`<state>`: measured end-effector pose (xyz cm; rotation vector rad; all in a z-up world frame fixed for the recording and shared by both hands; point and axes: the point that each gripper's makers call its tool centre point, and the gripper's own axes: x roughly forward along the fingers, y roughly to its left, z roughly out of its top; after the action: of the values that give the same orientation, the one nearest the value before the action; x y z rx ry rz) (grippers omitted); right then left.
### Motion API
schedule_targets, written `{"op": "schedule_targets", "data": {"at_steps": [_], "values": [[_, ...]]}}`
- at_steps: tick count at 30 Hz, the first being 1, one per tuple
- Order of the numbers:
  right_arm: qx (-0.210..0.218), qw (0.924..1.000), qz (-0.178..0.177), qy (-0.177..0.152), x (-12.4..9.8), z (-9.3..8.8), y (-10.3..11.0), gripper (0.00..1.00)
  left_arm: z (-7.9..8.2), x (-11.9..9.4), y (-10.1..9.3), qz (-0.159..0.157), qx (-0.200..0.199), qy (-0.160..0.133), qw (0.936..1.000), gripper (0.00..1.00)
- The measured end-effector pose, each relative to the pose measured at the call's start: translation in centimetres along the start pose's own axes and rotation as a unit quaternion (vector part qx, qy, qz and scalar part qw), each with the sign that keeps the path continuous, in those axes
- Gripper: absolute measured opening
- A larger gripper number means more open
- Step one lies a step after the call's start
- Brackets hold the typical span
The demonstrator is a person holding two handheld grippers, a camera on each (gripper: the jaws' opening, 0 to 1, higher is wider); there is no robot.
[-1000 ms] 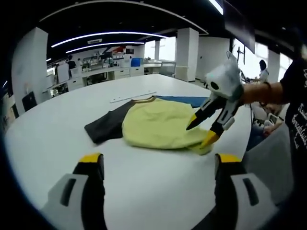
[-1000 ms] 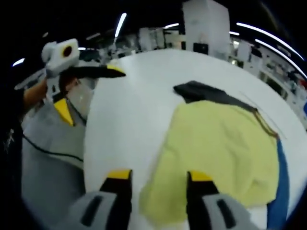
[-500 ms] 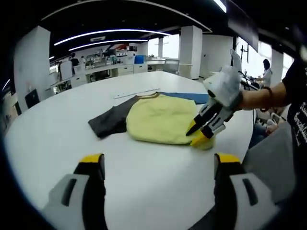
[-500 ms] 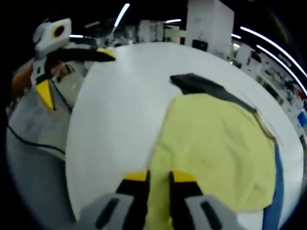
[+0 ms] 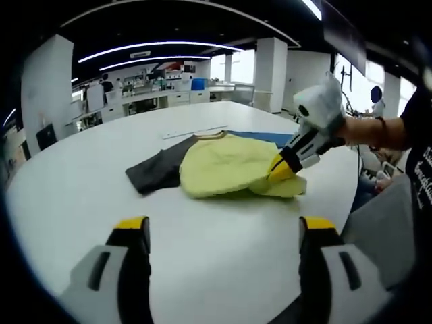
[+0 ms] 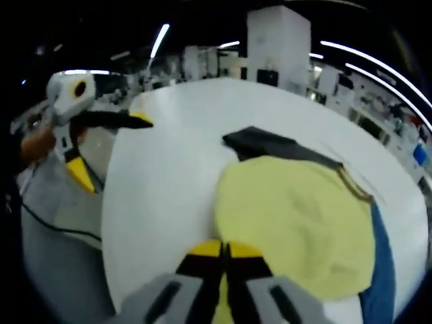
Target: Fold the garment on the visible template until the final outline fits inside the template.
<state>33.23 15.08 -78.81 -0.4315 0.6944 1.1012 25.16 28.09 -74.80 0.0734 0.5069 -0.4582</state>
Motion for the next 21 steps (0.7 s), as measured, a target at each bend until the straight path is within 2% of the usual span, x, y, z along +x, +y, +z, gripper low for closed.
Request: {"op": "schedule_targets", "data": {"at_steps": [3,11,21], "values": [[-0.01,0.9997,-0.023,-0.003,-0.6,0.6,-2.1,0.0,-0.1,0.1,-0.1,-0.006,0.0,0.003,1.0,0.85],[-0.004,0.9984,-0.057,-0.003,-1.2,1.5,-6.2,0.0,-0.1,0.8,-0.1,-0.012,0.0,0.006,0.9999,0.83],[0.05,0.9953,-0.083,-0.008,-0.2,1.5,-10.9,0.0,0.0,1.2,-0.2,-0.013,-0.006,0.012,0.9998,0.8]]}}
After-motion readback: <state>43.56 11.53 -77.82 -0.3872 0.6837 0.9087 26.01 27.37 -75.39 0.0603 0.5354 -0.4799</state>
